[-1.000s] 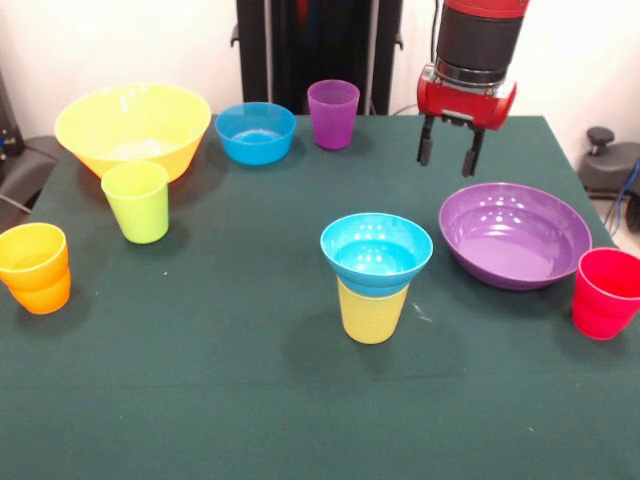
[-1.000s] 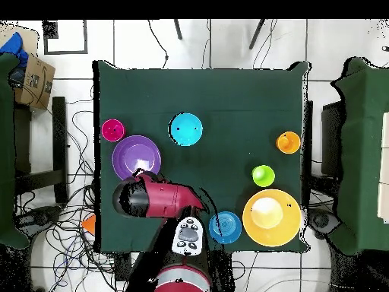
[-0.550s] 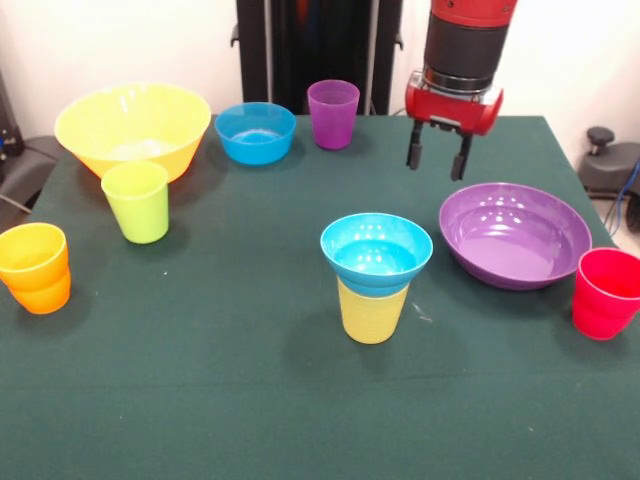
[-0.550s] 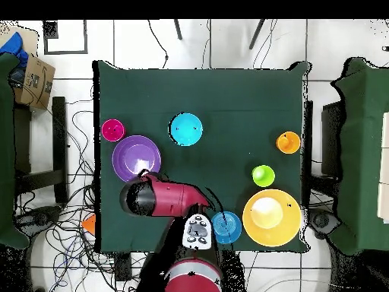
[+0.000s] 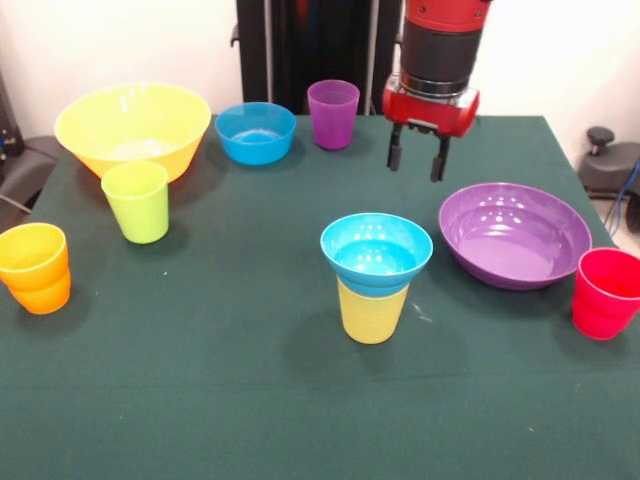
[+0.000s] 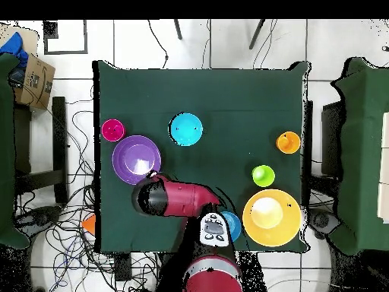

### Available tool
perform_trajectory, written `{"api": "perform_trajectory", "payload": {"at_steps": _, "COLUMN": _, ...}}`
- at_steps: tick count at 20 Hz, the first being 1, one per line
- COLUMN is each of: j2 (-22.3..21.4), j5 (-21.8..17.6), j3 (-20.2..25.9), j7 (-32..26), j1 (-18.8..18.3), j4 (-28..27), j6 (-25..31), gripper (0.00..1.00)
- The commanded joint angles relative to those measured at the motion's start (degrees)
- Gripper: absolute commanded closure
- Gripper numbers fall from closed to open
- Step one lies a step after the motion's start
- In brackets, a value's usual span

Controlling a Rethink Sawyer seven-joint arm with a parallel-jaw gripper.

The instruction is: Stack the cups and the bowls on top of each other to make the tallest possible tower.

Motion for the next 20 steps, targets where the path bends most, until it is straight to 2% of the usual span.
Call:
{"api": "perform_trajectory", "payload": {"at_steps": 1, "j2": 2.9, "j5": -5.4, "j3": 6.7, "j7": -1.3, "j1": -3.5, "j4": 2.6, "j6": 1.7, "gripper": 0.00}}
{"api": "perform_trajectory", "payload": {"at_steps": 14, "j2": 3.3, "j5": -12.7, "j3": 9.0, "j7": -4.1, "j1": -11.1, "j4": 1.8, "j6": 3.9, "gripper": 0.00}}
{"api": "perform_trajectory", "payload": {"at_steps": 20, "j2": 2.9, "j5": -14.7, "j3": 10.1, "j7": -4.0, "j1": -13.8, "j4": 2.2, "j6": 5.0, "gripper": 0.00}}
